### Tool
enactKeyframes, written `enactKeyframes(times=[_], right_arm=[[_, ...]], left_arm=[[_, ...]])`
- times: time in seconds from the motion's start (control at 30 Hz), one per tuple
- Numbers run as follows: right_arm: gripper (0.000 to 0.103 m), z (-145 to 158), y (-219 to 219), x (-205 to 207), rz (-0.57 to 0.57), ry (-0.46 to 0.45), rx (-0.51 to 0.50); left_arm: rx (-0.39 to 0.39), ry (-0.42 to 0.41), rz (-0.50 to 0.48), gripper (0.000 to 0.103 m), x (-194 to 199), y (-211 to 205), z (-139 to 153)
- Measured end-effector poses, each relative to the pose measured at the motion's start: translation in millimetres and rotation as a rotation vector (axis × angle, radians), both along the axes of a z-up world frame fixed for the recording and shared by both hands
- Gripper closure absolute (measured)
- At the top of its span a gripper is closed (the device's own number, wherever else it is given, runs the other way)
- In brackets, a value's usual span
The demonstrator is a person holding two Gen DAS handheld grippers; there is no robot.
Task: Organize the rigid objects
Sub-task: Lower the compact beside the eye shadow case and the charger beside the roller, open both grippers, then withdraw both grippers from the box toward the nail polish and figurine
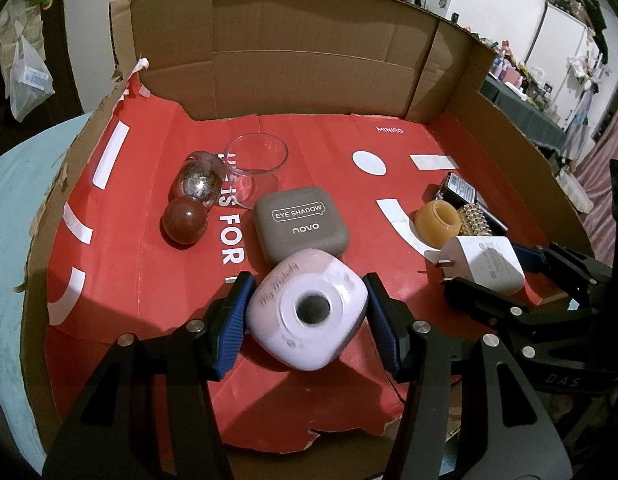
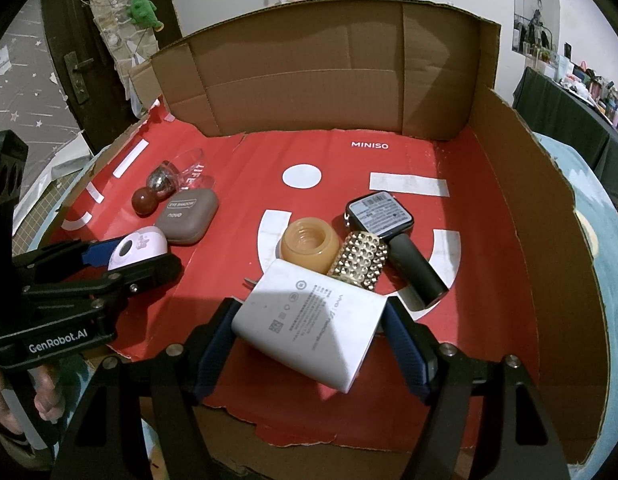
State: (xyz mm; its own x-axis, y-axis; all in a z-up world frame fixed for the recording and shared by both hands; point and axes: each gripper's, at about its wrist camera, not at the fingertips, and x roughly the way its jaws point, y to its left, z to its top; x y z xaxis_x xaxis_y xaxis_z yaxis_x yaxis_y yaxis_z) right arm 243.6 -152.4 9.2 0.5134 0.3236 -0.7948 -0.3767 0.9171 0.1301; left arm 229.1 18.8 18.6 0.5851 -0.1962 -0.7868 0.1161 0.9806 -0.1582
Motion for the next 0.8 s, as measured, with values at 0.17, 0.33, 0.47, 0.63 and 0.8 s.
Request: enactKeyframes(times=[0.17,0.33,0.47,0.63,0.8], right_arm=[[0.027,0,0,0,-0.001,0.003,0.007],[0.027,1,-2,-1,-0.008,0.007,0.02],[0.027,2,-2,-2,-0.01,0.003,0.019],[0.027,7,-4,-6,-0.012,-0.011,0.023],[0.026,10,-5,-10,-0.013,-0.018,0.027]], left_arm=[[-0.007,-0.004,0.01,0.048,-1,2,1],[0.007,-0.017,0.01,0.041,-4,0,4],[0.018,-0.031,0.009,0.04,-7,-2,7],[0.027,-0.031,0.013,0.04,-9,-1,9],[0.032,-0.047,0.019,0.035,-15,-2,15]])
